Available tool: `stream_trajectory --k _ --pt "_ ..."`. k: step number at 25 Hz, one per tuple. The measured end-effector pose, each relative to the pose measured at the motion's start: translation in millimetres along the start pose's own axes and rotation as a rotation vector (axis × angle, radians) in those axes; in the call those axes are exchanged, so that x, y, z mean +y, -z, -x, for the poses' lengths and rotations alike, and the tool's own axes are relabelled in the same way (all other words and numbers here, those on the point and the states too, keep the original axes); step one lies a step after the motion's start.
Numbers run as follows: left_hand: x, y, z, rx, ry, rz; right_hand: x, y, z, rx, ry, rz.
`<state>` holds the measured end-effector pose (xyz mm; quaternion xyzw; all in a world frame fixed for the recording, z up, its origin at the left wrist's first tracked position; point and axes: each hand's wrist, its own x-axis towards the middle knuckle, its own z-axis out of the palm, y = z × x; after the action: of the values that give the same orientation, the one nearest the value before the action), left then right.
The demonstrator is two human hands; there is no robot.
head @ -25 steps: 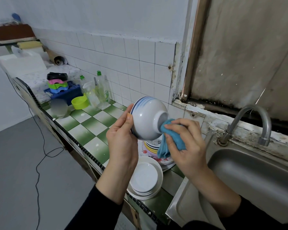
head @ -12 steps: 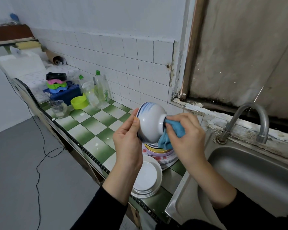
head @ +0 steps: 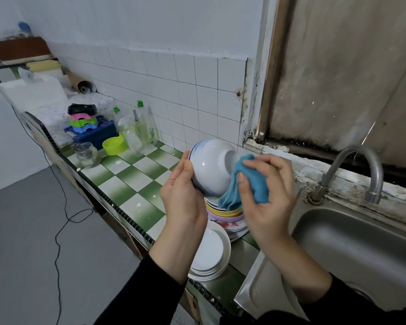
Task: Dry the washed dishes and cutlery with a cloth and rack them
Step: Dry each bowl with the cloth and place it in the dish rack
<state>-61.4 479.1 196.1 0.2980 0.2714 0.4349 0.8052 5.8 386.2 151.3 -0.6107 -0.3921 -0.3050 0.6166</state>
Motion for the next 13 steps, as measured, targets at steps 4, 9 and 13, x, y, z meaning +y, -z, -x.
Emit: stream_trajectory --k 4,9,13 --pt "4 -11 -10 -0.158 0.184 0.055 0 -20 10 -0.011 0.167 0.043" --pt "16 -14 -15 -0.284 0.220 -0.001 13 -21 19 0.079 -0.093 -0.177" --pt "25 -5 -10 -0.435 0.066 -0.190 11 -12 -2 0.216 -0.317 -0.393"
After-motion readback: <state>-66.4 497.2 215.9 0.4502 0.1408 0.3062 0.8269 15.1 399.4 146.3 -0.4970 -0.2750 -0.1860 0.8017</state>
